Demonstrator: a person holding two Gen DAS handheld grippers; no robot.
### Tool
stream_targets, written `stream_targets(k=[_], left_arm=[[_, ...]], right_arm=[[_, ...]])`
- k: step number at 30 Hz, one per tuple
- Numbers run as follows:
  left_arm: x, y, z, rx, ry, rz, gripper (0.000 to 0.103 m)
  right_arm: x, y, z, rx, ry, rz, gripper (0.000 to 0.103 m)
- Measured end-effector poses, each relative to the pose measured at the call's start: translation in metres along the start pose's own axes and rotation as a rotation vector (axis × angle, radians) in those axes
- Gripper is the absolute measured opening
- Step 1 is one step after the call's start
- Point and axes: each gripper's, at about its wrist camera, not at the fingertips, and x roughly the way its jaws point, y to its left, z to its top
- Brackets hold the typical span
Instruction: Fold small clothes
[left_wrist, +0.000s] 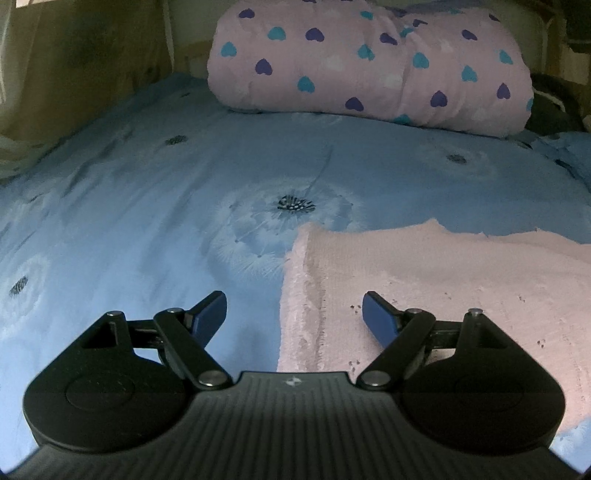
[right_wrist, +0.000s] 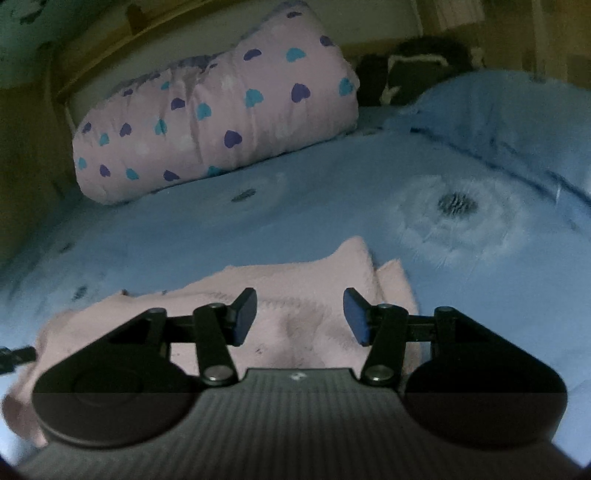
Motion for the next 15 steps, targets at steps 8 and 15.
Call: stream_targets(k=[8, 15], left_arm=[[0.001, 0.002, -0.001, -0.016, 0.057, -0.082, 0.084], [0.011, -0.007, -0.005, 0.027, 0.078, -0.055, 0.084]], right_arm=[[0.023, -0.012, -0.011, 0.049, 0.076, 0.002, 0.052], [0.049, -0.012, -0.011, -0.012, 0.048, -0.065, 0.053]])
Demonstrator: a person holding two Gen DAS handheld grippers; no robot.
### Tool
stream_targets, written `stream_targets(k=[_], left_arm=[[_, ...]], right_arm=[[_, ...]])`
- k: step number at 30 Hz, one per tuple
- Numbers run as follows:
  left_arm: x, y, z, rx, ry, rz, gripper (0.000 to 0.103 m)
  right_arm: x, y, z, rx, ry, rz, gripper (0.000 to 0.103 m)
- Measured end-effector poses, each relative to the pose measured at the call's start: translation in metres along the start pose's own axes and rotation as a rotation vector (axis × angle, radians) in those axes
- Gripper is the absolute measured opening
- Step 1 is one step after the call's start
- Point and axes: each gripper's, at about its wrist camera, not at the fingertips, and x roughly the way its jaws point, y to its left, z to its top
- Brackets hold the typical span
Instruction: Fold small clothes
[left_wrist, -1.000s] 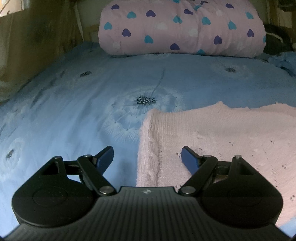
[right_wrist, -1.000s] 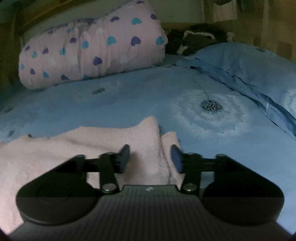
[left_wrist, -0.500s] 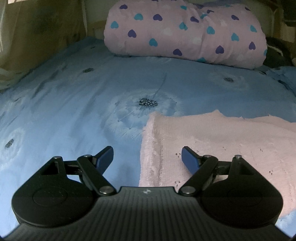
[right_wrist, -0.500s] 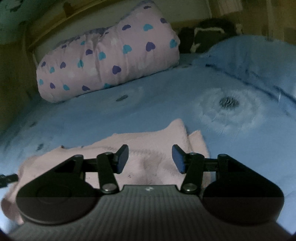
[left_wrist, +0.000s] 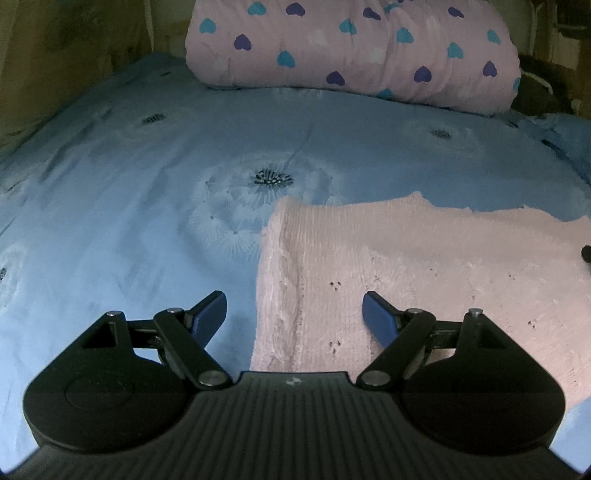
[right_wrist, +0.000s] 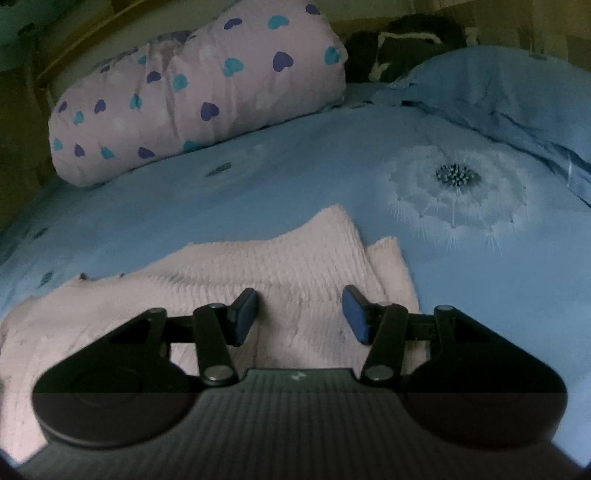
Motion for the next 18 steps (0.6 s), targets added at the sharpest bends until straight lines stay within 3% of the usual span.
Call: stream_targets(k=[10, 14, 18], left_arm=[[-0.004, 0.0, 0.003, -0.004, 0.022, -0.006, 0.084], [-0.01, 0.002, 0.003, -0.02, 0.031, -0.024, 0.084], [-0.018, 0.003, 0.002, -0.026, 0.026, -0.049, 0.084]], right_arm=[[-0.003, 0.001, -0.003, 0.005, -0.052, -0.012, 0.055], [-0.019, 0.006, -0.004, 0.022, -0.043, -0.018, 0.065], [-0.042, 0.013, -0.006, 0.025, -0.045, -0.022, 0.065]])
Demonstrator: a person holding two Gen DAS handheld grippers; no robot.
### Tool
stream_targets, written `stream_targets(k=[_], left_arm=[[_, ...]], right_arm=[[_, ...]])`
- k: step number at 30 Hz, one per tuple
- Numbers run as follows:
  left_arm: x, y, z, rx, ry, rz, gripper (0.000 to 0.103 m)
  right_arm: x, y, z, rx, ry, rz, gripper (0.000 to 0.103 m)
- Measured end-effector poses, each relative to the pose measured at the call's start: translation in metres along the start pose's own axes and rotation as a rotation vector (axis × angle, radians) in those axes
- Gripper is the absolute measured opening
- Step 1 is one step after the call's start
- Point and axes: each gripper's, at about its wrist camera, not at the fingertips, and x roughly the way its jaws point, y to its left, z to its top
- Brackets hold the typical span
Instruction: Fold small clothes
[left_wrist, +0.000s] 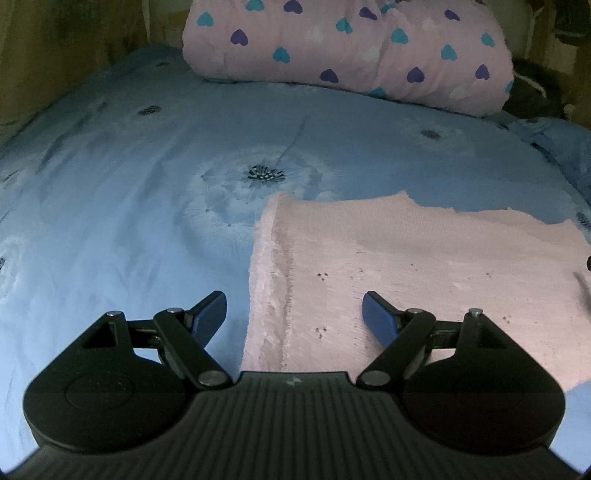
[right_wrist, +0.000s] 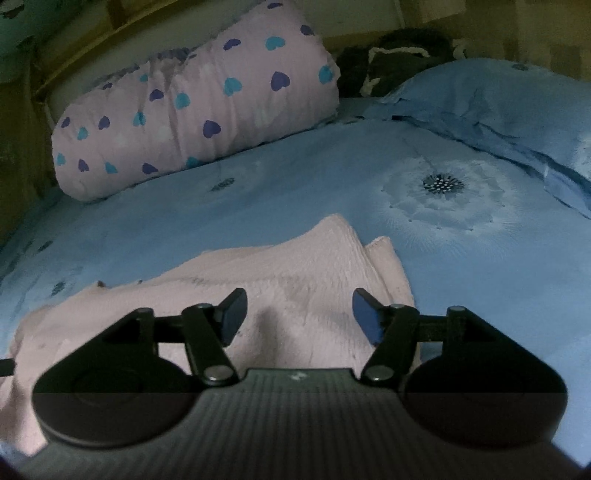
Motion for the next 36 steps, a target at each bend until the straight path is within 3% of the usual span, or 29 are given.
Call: stream_targets(k=[9, 14, 15, 17, 20, 26, 32, 36], left_arm=[[-0.014, -0.001, -0.006, 0.04, -0.001, -0.026, 0.084], [-0.017, 0.005, -0.008, 0.029, 0.004, -0.025, 0.084], [-0.018, 0.007, -0.008, 0.025, 0.006, -0.023, 0.084], [-0.018, 0.011, -0.009, 0.018, 0.009, -0.02, 0.085], [-0.017, 0.016, -0.009, 0.004, 0.014, -0.014, 0.085], [-0.011, 0.023, -0.008, -0.012, 0.025, -0.005, 0.085], [-0.001, 0.021, -0.007, -0.038, 0.051, -0.011, 0.085], [0.009, 0.017, -0.009, -0.026, 0.074, -0.002, 0.085]], right_arm=[[-0.052, 0.003, -0.012, 0.072, -0.028, 0.027, 0.065], [-0.068, -0.001, -0.019, 0.049, -0.029, -0.007, 0.066], [-0.069, -0.003, -0.019, 0.041, -0.028, -0.016, 0.068], [-0.07, -0.007, -0.017, 0.031, -0.032, -0.051, 0.082], [-0.066, -0.015, -0.016, 0.019, -0.046, -0.083, 0.083], [-0.036, -0.032, -0.025, 0.062, 0.007, -0.101, 0.083], [-0.015, -0.045, -0.029, 0.132, 0.02, -0.073, 0.085], [-0.004, -0.047, -0.029, 0.11, 0.01, -0.057, 0.085]])
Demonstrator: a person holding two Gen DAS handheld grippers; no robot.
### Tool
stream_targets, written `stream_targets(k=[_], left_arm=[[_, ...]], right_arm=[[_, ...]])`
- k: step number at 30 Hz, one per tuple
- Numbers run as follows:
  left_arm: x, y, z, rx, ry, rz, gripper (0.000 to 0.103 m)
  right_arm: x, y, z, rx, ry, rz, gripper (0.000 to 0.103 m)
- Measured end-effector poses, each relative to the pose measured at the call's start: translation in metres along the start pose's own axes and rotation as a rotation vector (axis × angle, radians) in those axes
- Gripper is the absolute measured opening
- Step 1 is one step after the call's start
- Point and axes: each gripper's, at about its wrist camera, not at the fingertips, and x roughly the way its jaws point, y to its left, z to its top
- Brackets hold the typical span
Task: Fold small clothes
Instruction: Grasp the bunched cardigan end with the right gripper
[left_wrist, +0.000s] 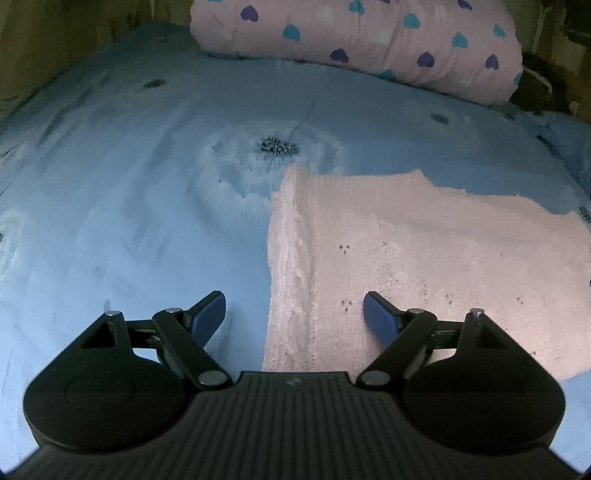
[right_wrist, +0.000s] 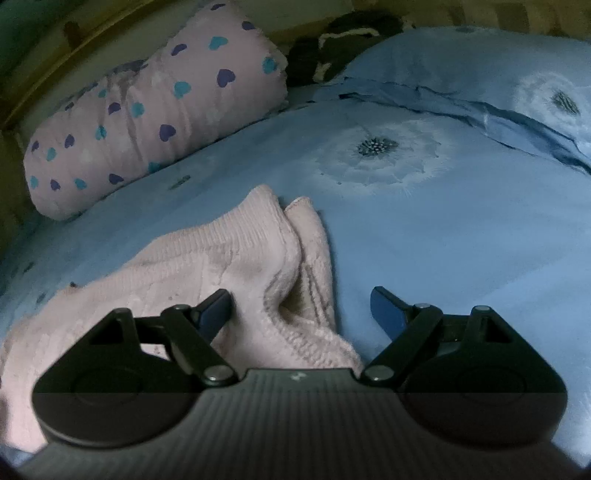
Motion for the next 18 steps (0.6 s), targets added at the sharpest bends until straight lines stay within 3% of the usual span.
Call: stream_targets(k=[6, 13, 16, 18], left_arm=[[0.0038, -0.0013, 0.0012, 0.0, 0.002, 0.004, 0.085], [0.004, -0.0007, 0.0009, -0.002, 0.004, 0.002, 0.085], [0.0031, -0.001, 0.0012, -0.002, 0.003, 0.0, 0.086], [0.0026, -0.0012, 0.0011, -0.003, 0.002, -0.002, 0.086]], right_arm=[[0.0061, 0.0042, 0.002, -0.04, 0.014, -0.009, 0.088], [0.0046, 0.0004, 0.0034, 0.075, 0.061, 0.163, 0.087], [0.0051, -0.0022, 0.0005, 0.116, 0.043, 0.18, 0.087], [0.0045, -0.0044, -0.0013, 0.149, 0.025, 0.185, 0.081]])
